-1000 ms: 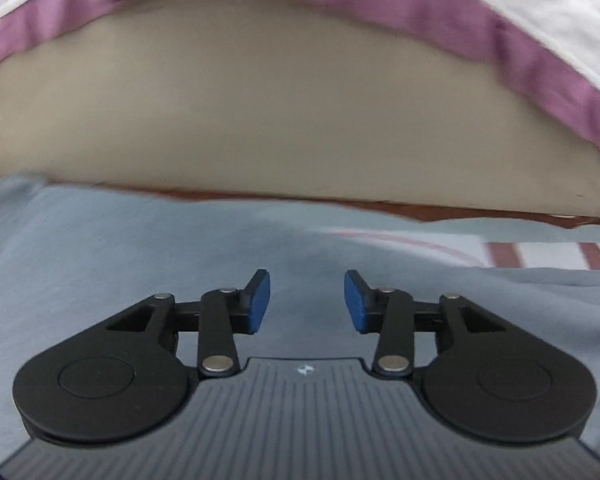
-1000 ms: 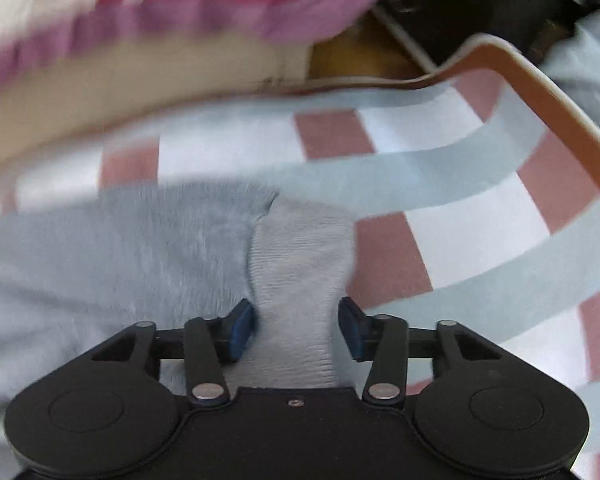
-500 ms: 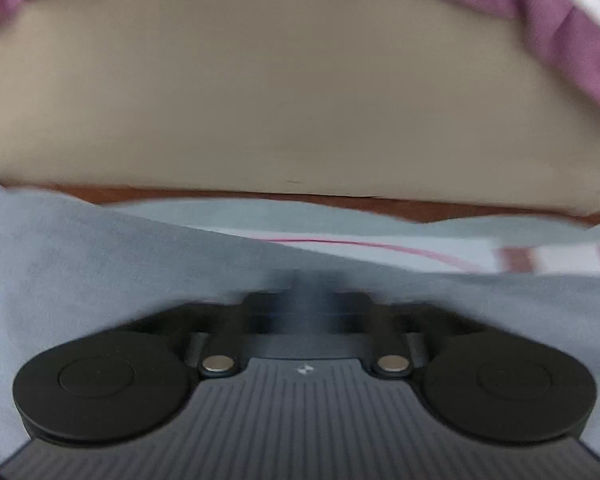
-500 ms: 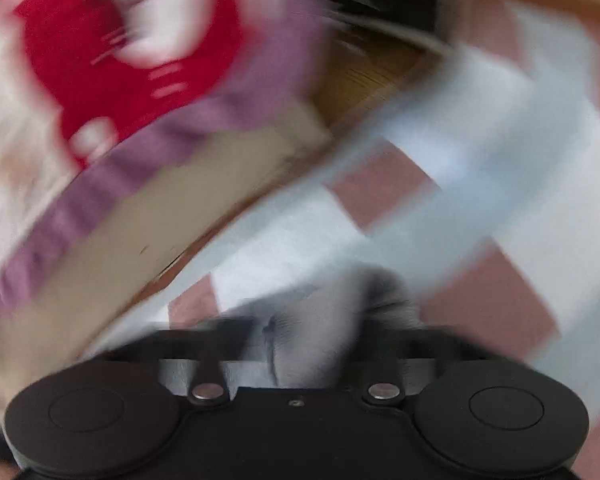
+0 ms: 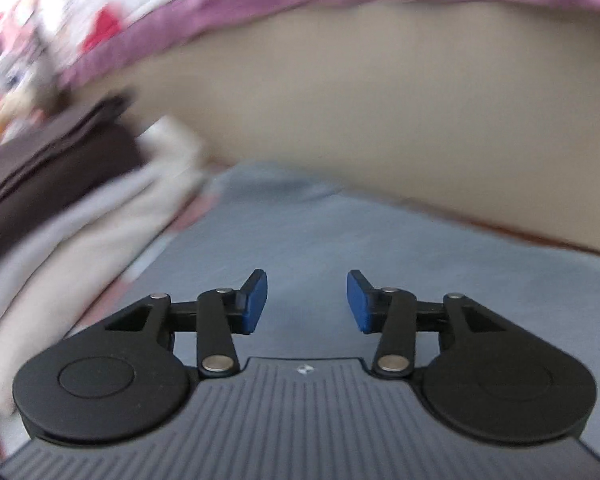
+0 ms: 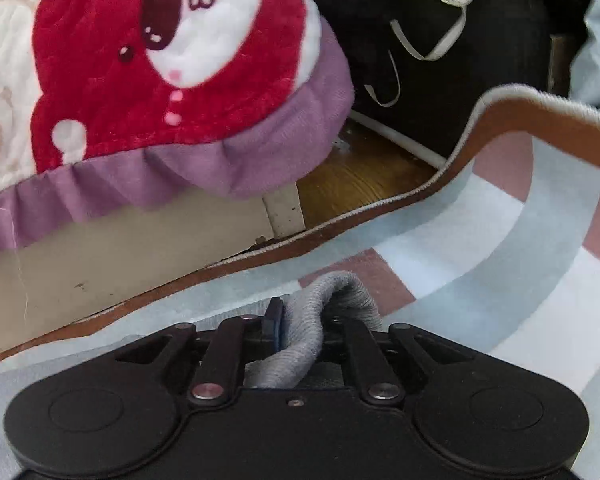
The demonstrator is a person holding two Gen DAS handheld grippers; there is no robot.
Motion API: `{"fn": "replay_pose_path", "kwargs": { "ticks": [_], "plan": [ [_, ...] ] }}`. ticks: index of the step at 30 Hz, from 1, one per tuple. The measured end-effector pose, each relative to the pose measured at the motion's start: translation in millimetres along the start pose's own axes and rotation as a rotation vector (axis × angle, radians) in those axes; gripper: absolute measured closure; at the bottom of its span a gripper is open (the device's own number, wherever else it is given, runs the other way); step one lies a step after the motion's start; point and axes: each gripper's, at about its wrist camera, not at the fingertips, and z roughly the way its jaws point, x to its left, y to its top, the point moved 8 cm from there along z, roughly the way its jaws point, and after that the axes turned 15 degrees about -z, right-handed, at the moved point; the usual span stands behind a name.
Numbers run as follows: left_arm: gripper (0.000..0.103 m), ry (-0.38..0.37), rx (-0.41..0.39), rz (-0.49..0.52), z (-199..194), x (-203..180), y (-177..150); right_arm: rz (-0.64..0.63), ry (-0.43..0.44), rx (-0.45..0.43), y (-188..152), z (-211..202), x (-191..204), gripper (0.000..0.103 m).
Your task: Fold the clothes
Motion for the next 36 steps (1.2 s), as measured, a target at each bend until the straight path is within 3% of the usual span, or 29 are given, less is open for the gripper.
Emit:
{"fn": "replay_pose_path", "kwargs": {
  "ticks": [2, 5, 7, 8, 10, 11, 16, 18, 21, 24, 28, 32, 36],
  "plan": [
    [0.06, 0.033, 0.053, -0.05, 5.5, 31.6, -4.0, 0.009, -0.003, 0.037, -1.0, 2.6, 2.3, 0.086],
    [0.06, 0.015, 0.116, -0.046, -16.1, 54.0, -27.3, 0.062, -0.005, 0.139, -5.2, 4.6, -4.1, 0.075],
    [0.06, 0.0, 0.15, -0.018, -38.5, 58.1, -47.5, 0.182, -0.016, 0.258, -13.3, -1.1, -18.0, 0.032],
    [0.06, -0.016, 0.171, -0.011, -49.7, 57.3, -55.1, 0.306, 0.059, 0.276, -17.3, -3.7, -24.3, 0.03],
    [0.06, -0.056, 0.217, -0.002, -76.8, 53.7, -72.5, 0.563, 0.23, 0.297, -21.7, -10.5, -37.0, 0.031],
    [0.06, -0.086, 0.23, -0.002, -88.6, 52.9, -78.7, 0.61, 0.261, 0.266, -18.3, -18.5, -40.5, 0.031],
    [0.057, -0.197, 0.215, 0.068, -160.8, 32.8, -121.0, 0.403, -0.02, 0.155, 16.9, -65.8, -47.5, 0.031],
    [0.057, -0.241, 0.226, 0.075, -175.2, 16.0, -134.9, 0.402, 0.027, 0.102, 27.8, -84.9, -36.5, 0.031],
    [0.057, -0.346, 0.284, 0.072, -193.3, -11.9, -153.7, 0.432, 0.223, 0.053, 29.8, -120.9, -10.1, 0.031],
    [0.057, -0.418, 0.331, 0.141, -208.5, -31.1, -168.6, 0.319, 0.312, 0.099, 7.6, -150.6, 13.8, 0.031],
    [0.057, -0.465, 0.366, 0.202, -222.1, -47.6, -179.8, 0.161, 0.238, 0.194, -59.0, -199.1, -2.4, 0.031],
    [0.057, -0.583, 0.484, 0.195, -230.4, -77.3, -199.8, 0.223, 0.226, 0.324, -122.5, -213.1, -52.4, 0.031],
    [0.057, -0.606, 0.479, 0.331, -245.9, -96.5, -226.7, 0.272, 0.314, 0.352, -148.9, -213.7, -60.6, 0.031]
  ]
}}
